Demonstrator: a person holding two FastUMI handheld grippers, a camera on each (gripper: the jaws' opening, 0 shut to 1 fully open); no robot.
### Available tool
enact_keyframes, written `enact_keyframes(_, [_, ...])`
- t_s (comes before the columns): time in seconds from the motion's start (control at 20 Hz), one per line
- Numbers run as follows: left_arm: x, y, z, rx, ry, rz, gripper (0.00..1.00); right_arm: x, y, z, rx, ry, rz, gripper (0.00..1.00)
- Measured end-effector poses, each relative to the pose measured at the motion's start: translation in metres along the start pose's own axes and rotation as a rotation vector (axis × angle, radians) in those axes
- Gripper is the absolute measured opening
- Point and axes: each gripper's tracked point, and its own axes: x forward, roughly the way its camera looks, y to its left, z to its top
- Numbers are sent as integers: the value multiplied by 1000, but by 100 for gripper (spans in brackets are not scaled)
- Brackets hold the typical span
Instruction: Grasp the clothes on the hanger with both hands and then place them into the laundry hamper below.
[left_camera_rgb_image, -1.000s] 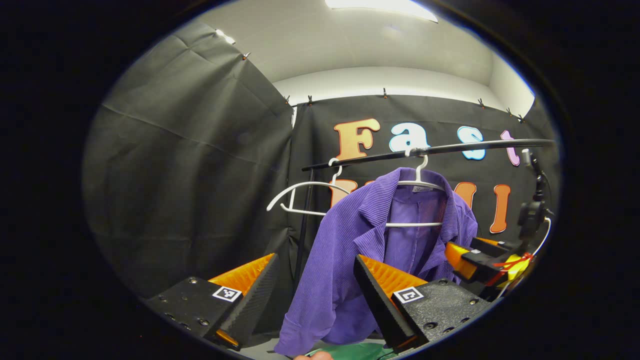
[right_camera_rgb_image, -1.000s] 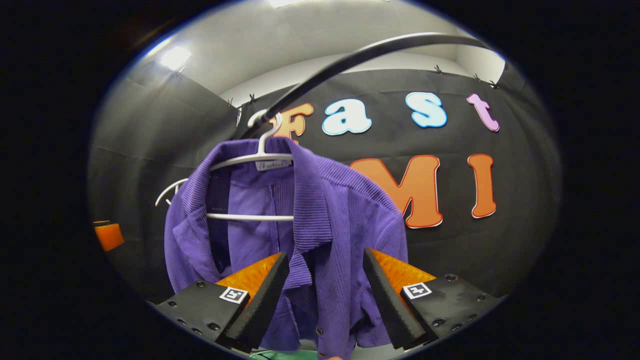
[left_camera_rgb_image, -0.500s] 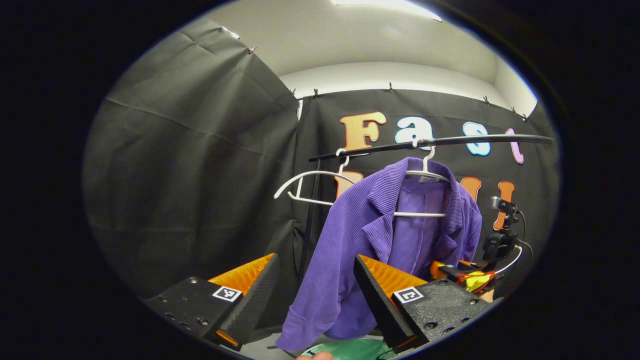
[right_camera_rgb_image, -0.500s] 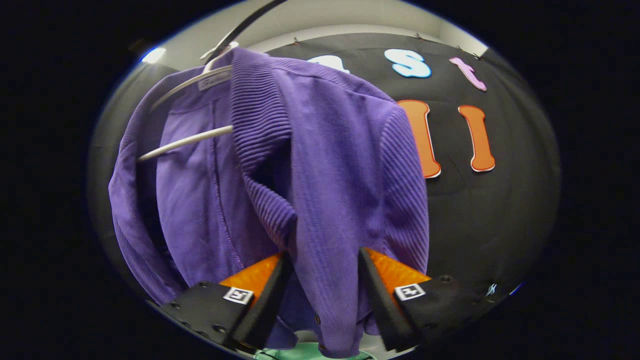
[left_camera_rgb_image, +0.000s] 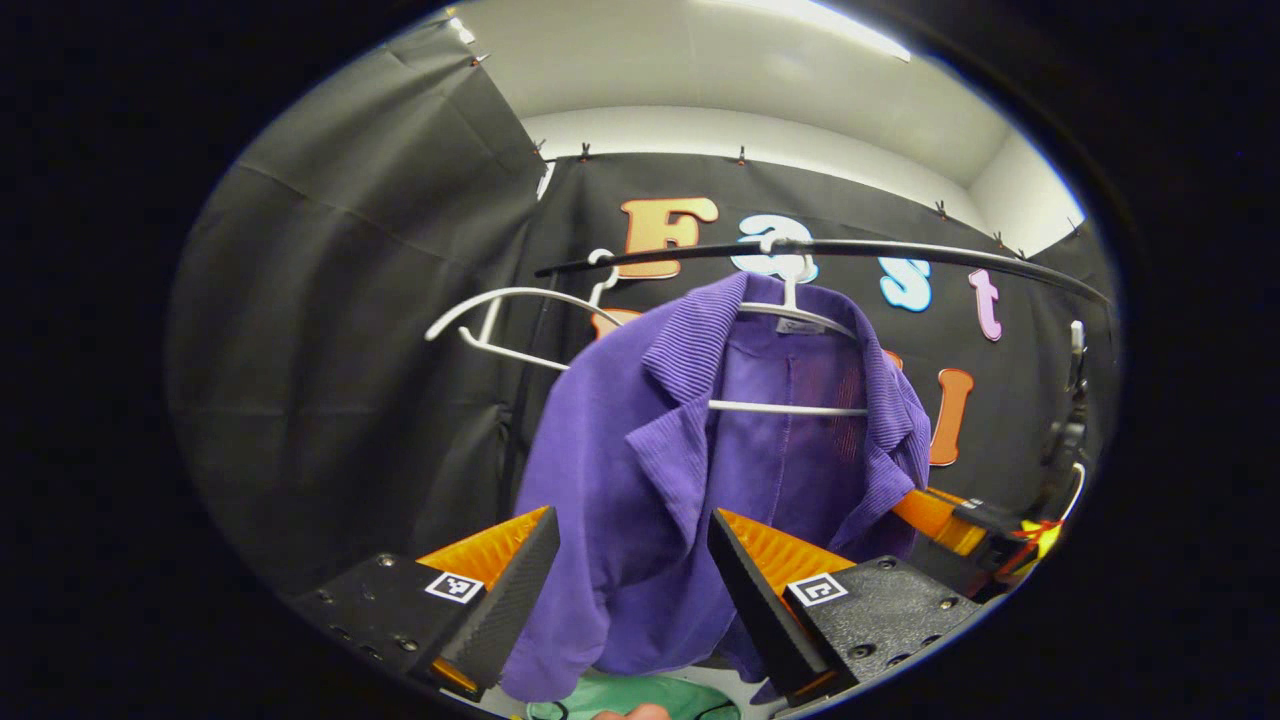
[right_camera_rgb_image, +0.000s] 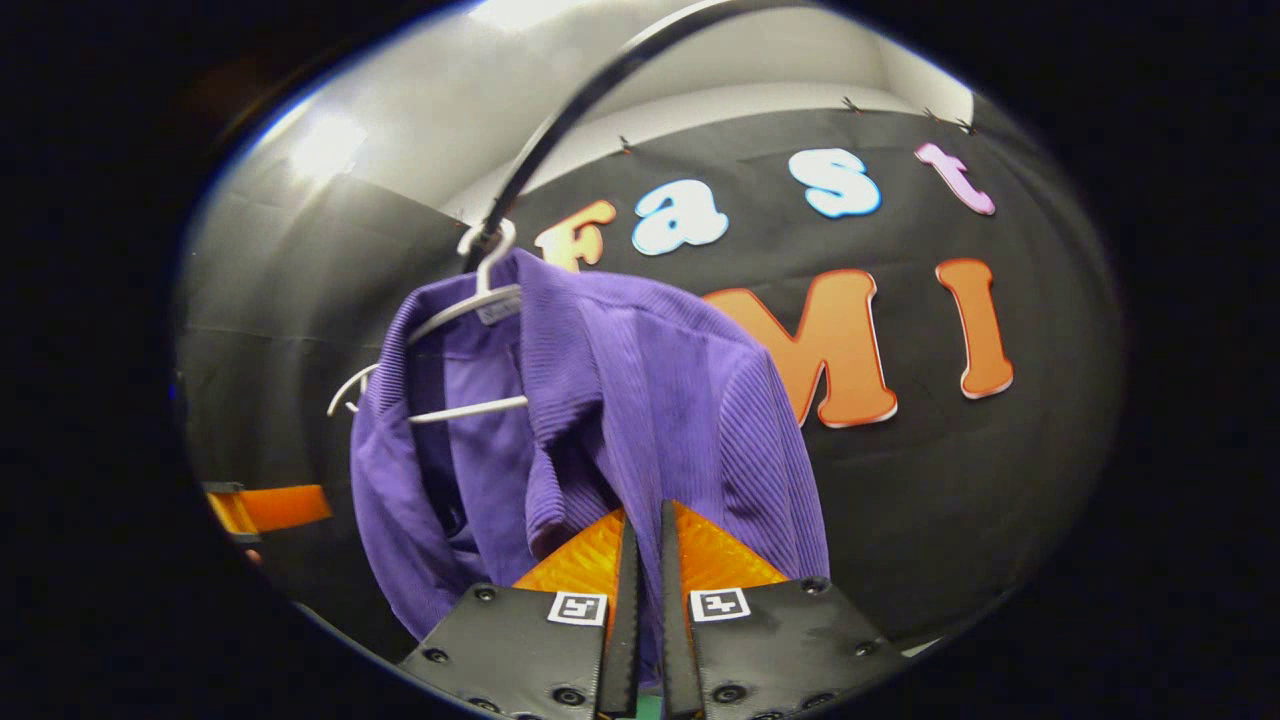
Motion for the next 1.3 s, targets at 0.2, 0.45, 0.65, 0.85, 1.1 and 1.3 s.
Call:
enact_keyframes(0.2, [49, -3, -13, 97, -38, 89, 92, -26, -8, 21, -28, -19, 3, 2])
enact_keyframes(0.45, [96, 13, -17, 203, -83, 227, 92, -42, -6, 29, -40, -37, 26, 8])
enact_keyframes(0.65, [88, 14, -4, 212, -117, 149, 50, -42, -4, 29, -51, -43, 23, 7])
enact_keyframes(0.85, [63, 37, 18, 237, -127, 152, 7, -35, -17, 25, -72, -35, -44, 7])
enact_keyframes(1.1, [32, 83, 106, 303, -261, 264, 6, -38, -51, 60, -225, -145, -253, 8])
enact_keyframes(1.3, [50, 127, 157, 234, -275, 341, 6, -32, -80, 78, -220, -170, -376, 14])
